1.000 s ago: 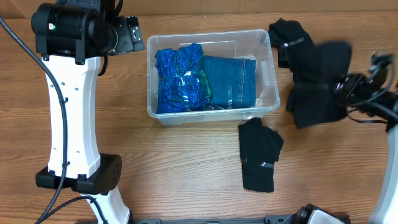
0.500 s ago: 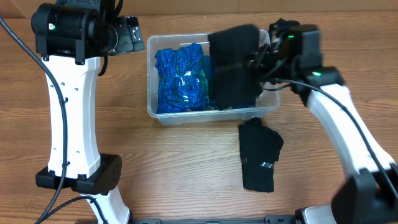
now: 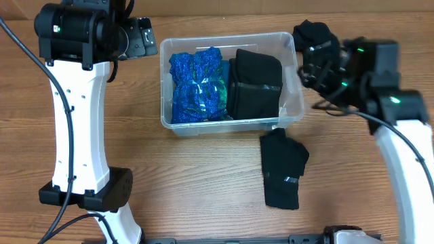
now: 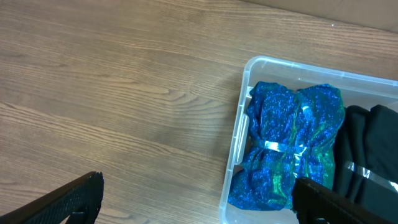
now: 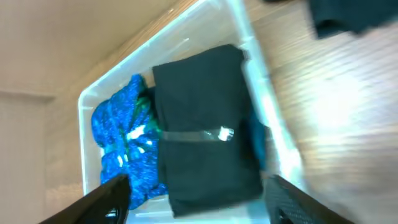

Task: Pack container
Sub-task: 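Lift the black garment with the right gripper and drop it onto the jeans, then grasp the small black garment with the right gripper and place it in the bin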

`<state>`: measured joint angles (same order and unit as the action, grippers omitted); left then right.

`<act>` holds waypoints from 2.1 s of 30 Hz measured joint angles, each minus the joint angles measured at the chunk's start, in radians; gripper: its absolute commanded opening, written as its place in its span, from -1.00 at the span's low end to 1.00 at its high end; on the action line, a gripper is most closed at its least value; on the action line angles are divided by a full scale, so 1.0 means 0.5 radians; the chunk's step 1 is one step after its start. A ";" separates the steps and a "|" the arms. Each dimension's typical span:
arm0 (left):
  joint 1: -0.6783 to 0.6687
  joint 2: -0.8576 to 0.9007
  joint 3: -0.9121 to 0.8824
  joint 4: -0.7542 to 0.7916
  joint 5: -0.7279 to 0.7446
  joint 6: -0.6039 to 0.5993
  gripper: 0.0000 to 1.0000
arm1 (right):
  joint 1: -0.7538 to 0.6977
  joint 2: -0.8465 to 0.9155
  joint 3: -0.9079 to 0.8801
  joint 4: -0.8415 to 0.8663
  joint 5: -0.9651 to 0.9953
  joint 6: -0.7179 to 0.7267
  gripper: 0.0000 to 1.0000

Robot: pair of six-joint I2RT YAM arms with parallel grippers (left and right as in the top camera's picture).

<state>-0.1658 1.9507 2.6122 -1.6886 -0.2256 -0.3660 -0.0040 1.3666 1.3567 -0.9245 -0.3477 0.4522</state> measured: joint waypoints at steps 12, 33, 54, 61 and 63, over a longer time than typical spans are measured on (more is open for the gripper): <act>0.000 0.000 0.000 0.001 0.000 0.000 1.00 | -0.292 0.088 -0.898 -0.256 0.012 -0.172 0.75; 0.000 0.000 0.000 -0.001 0.001 0.000 1.00 | -0.198 -0.214 -0.637 -0.342 -0.455 -0.535 -0.92; 0.000 0.000 0.000 0.001 -0.001 0.000 1.00 | 0.601 0.832 0.013 1.196 -0.401 0.468 0.43; 0.000 0.000 0.000 0.002 -0.001 0.000 1.00 | 0.375 0.878 0.027 0.995 -0.082 0.003 0.49; 0.000 0.000 0.000 0.002 -0.001 0.001 1.00 | 0.150 0.782 0.066 0.956 -0.195 -0.026 0.50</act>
<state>-0.1658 1.9507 2.6122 -1.6878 -0.2260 -0.3656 0.0708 1.7576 1.3895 -0.4465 -0.4450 0.4393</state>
